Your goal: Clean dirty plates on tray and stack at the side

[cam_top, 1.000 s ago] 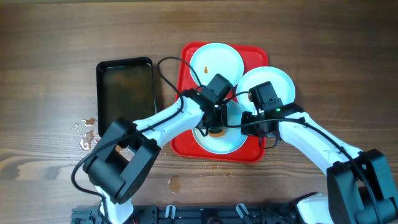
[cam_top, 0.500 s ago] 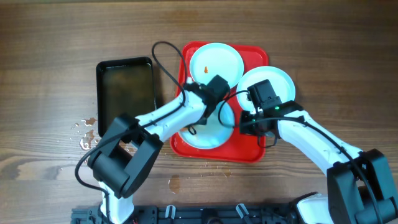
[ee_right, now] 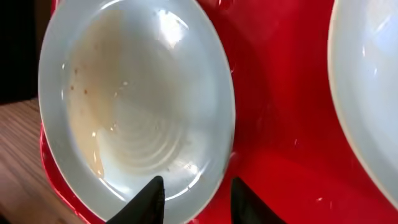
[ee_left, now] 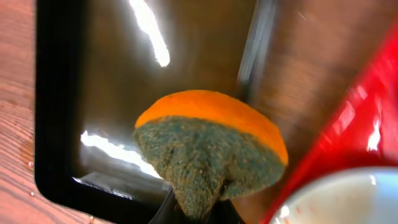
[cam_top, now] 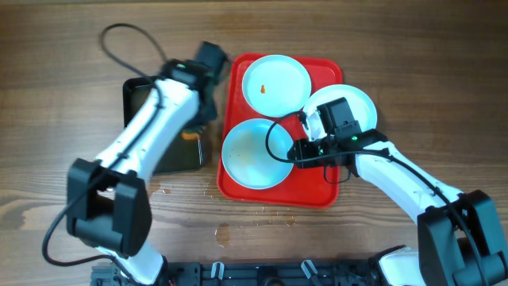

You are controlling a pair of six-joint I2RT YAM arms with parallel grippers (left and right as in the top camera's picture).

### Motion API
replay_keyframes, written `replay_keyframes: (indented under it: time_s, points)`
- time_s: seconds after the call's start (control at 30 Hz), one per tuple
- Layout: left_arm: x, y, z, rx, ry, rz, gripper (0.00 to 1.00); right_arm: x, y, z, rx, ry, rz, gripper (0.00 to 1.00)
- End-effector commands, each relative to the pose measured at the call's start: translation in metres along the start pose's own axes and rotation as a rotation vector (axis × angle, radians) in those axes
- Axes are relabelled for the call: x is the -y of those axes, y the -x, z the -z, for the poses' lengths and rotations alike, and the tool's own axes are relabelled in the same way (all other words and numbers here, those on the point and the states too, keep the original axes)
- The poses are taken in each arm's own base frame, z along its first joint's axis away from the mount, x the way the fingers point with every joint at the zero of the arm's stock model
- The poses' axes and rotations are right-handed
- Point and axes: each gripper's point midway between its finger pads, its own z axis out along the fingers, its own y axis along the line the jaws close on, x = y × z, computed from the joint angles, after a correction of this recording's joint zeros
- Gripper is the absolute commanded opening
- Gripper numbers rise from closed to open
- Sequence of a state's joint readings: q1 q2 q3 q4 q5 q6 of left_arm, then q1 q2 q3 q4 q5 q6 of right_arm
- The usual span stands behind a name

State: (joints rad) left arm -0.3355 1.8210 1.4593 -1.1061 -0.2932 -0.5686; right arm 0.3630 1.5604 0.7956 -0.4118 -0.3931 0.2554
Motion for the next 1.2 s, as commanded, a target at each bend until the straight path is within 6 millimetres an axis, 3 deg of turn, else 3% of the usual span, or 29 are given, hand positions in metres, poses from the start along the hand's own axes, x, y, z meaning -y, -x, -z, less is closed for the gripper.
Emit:
replay_keyframes:
  time_s: [0.0, 0.07, 0.17, 0.2, 0.23, 0.27, 0.33, 0.37, 0.43, 0.53, 0.6, 0.7, 0.8, 0.87, 0.97, 1.1, 1.17]
  points:
    - [-0.031, 0.007, -0.020, -0.067, -0.054, 0.128, 0.06, 0.017, -0.001, -0.008, 0.004, -0.093, -0.036, 0.38]
    - [-0.040, 0.004, -0.037, -0.104, -0.086, 0.180, 0.09, 0.021, -0.004, -0.019, -0.016, -0.099, -0.043, 0.37]
    - [-0.051, -0.006, -0.058, -0.130, -0.080, 0.214, 0.19, 0.016, -0.010, -0.034, -0.052, -0.062, -0.061, 0.29]
    - [-0.053, -0.011, -0.064, -0.139, -0.075, 0.213, 0.27, 0.015, -0.014, -0.039, -0.067, -0.063, -0.059, 0.22]
    - [-0.052, -0.012, -0.065, -0.142, -0.081, 0.185, 0.38, 0.014, -0.016, -0.042, -0.075, -0.067, -0.079, 0.09]
    - [-0.049, -0.013, -0.063, -0.148, -0.103, 0.163, 0.58, 0.015, -0.016, -0.041, -0.070, -0.083, -0.100, 0.04]
    - [-0.038, -0.014, -0.052, -0.156, -0.183, 0.146, 0.72, 0.026, -0.006, -0.026, -0.034, -0.186, -0.139, 0.04]
    - [-0.034, -0.012, -0.044, -0.145, -0.221, 0.150, 0.73, 0.030, 0.000, -0.014, -0.015, -0.240, -0.134, 0.04]
    - [-0.034, -0.003, -0.023, -0.086, -0.269, 0.160, 1.00, 0.028, 0.018, 0.017, 0.039, -0.321, -0.080, 0.04]
    - [-0.039, 0.006, 0.008, 0.001, -0.312, 0.171, 1.00, 0.020, 0.038, 0.066, 0.147, -0.456, -0.010, 0.04]
    - [-0.040, 0.008, 0.014, 0.019, -0.320, 0.174, 1.00, 0.019, 0.043, 0.088, 0.221, -0.587, 0.050, 0.04]
    - [-0.040, 0.008, 0.013, 0.016, -0.319, 0.173, 1.00, 0.012, 0.046, 0.108, 0.308, -0.754, 0.154, 0.04]
    - [-0.040, 0.008, 0.013, 0.017, -0.319, 0.173, 1.00, -0.008, 0.051, 0.117, 0.398, -0.853, 0.258, 0.04]
    - [-0.040, 0.008, 0.013, 0.016, -0.319, 0.173, 1.00, -0.021, 0.048, 0.110, 0.386, -0.813, 0.307, 0.04]
    - [-0.040, 0.008, 0.013, 0.016, -0.319, 0.173, 1.00, -0.028, 0.029, 0.081, 0.239, -0.608, 0.262, 0.05]
    - [-0.040, 0.008, 0.013, 0.017, -0.319, 0.173, 1.00, -0.023, 0.012, 0.048, 0.026, -0.305, 0.086, 0.26]
    - [-0.040, 0.008, 0.013, 0.017, -0.319, 0.173, 1.00, -0.010, 0.003, 0.034, -0.069, -0.251, 0.024, 0.33]
